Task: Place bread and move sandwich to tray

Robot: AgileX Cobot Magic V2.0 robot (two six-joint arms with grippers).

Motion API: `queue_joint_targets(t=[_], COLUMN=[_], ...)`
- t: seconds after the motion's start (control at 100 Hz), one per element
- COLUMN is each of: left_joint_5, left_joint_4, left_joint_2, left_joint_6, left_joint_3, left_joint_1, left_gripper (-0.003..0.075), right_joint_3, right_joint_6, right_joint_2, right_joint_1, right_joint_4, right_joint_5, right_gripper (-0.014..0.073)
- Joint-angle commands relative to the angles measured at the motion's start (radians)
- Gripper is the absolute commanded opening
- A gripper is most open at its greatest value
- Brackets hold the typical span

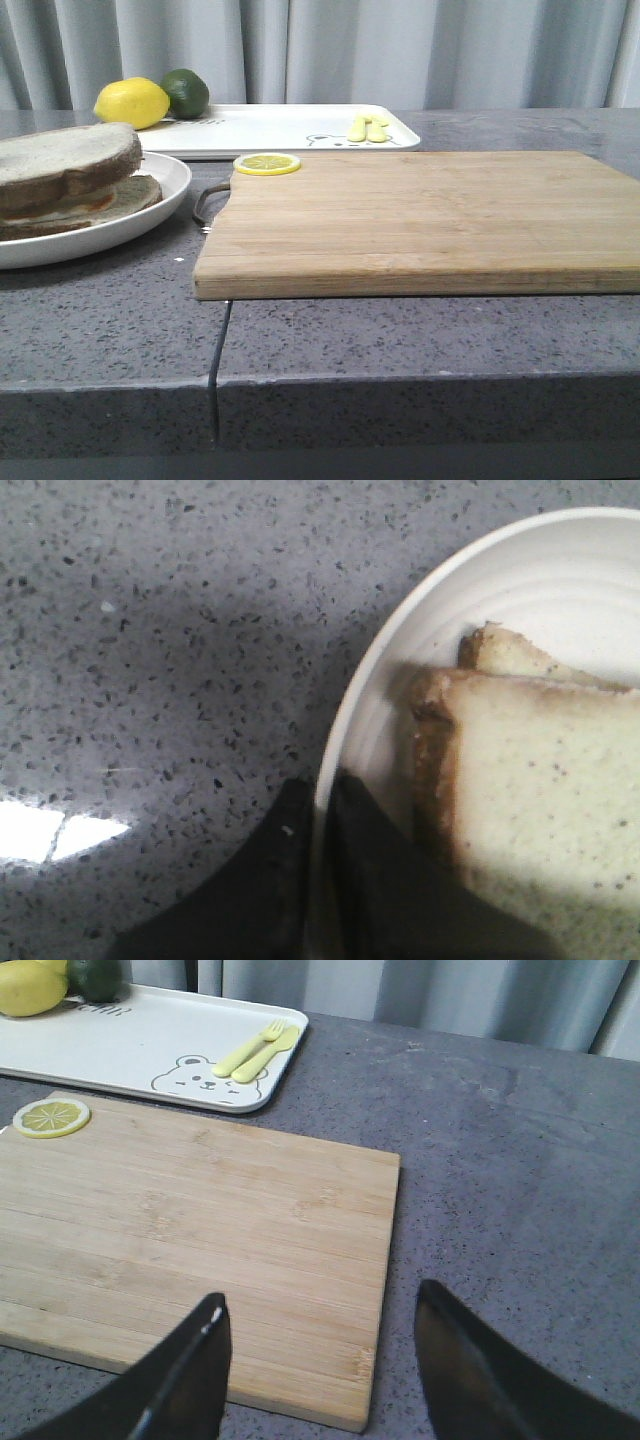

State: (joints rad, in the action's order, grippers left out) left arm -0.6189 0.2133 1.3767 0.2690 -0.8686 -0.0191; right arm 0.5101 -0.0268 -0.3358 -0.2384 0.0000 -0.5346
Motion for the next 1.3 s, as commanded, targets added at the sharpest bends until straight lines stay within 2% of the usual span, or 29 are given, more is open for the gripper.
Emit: queue_joint_targets(t=[0.0, 0.15, 0.45, 0.69, 1.06, 1.29], left_joint_5=[0.025, 0.025, 0.013, 0.055, 0.015, 0.004], left_joint_4=[0.020, 0.044, 0.194, 0.310, 0.519, 0.533], left_joint_2=[-0.036, -0.083, -0.151, -0.146, 0.090, 0.258], left_joint_6=[-0.006, -0.006, -0.014, -0.044, -0.203, -0.209], left_joint_3=[-0.026, -0.045, -0.093, -0.141, -0.367, -0.553], left_joint_1=[-0.002, 0.004, 0.060, 0.059, 0.059, 0.041], left_gripper=[-0.0019, -0.0019, -0.0019, -0.0019, -0.0019, -0.0019], right_joint_3=[0.026, 0.026, 0.026, 0.026, 0.026, 0.026], right_joint_6=[-0.002, -0.002, -0.002, -0.002, -0.002, -0.002], right_joint_2=[-0.003, -0.003, -0.003, -0.003, -0.003, -0.003], right_joint_1=[0.007, 0.007, 0.007, 0.007, 0.007, 0.007], right_joint_4=[-0.013, -0.013, -0.013, -0.013, -0.013, -0.013], right_joint_5=[0.084, 0.084, 0.084, 0.084, 0.086, 0.086], right_gripper=[0.0425, 0.0425, 0.0425, 0.0425, 0.0425, 0.0425])
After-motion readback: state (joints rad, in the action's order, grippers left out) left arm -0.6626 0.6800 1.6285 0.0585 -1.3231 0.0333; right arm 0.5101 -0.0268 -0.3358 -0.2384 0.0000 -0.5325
